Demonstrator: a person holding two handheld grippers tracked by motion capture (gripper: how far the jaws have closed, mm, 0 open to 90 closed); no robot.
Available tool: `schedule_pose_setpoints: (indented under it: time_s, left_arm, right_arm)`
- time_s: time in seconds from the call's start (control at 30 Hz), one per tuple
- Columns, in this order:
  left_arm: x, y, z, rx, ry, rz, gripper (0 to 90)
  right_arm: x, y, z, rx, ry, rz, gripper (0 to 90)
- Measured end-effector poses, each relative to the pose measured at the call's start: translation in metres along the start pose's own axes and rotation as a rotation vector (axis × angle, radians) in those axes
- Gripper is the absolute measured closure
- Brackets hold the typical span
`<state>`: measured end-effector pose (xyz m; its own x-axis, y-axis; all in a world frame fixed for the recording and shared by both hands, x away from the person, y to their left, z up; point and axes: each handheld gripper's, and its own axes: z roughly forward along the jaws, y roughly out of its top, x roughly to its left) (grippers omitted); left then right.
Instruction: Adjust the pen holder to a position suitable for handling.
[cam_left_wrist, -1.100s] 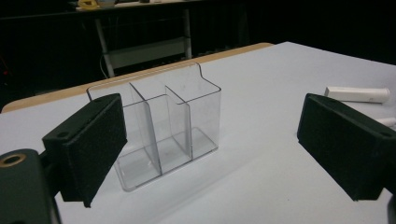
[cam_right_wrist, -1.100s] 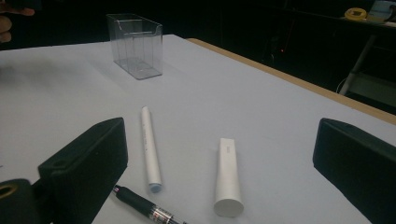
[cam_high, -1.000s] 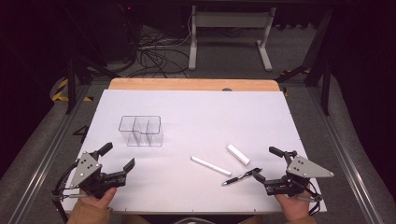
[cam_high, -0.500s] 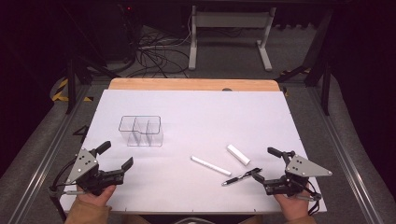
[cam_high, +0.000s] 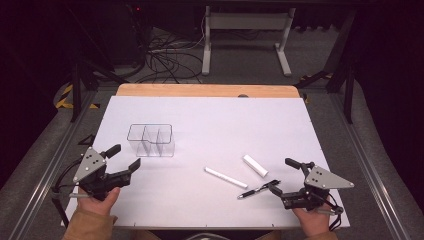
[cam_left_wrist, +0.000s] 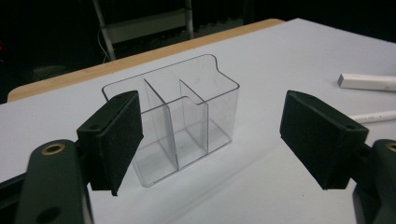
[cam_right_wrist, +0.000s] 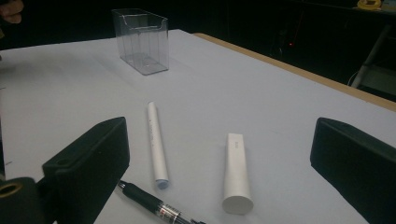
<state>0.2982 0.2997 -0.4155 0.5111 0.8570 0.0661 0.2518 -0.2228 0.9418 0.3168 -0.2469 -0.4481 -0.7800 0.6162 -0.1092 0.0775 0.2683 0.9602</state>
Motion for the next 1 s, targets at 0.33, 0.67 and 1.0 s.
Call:
schedule_pose_setpoints:
  time_s: [0.33, 0.67, 1.0]
  left_arm:
    - [0.008, 0.016, 0.018, 0.063, -0.049, 0.04, 24.4]
    - [0.011, 0.021, 0.024, 0.105, -0.1, 0.024, 25.0]
    - [0.024, 0.035, 0.034, 0.235, -0.194, 0.153, 36.4]
  right_arm:
    - [0.0, -0.001, 0.0, 0.006, 0.007, 0.004, 5.1]
    - [0.0, -0.002, -0.001, 0.008, 0.008, 0.01, 5.3]
    - [0.001, -0.002, 0.001, 0.014, 0.019, 0.012, 5.8]
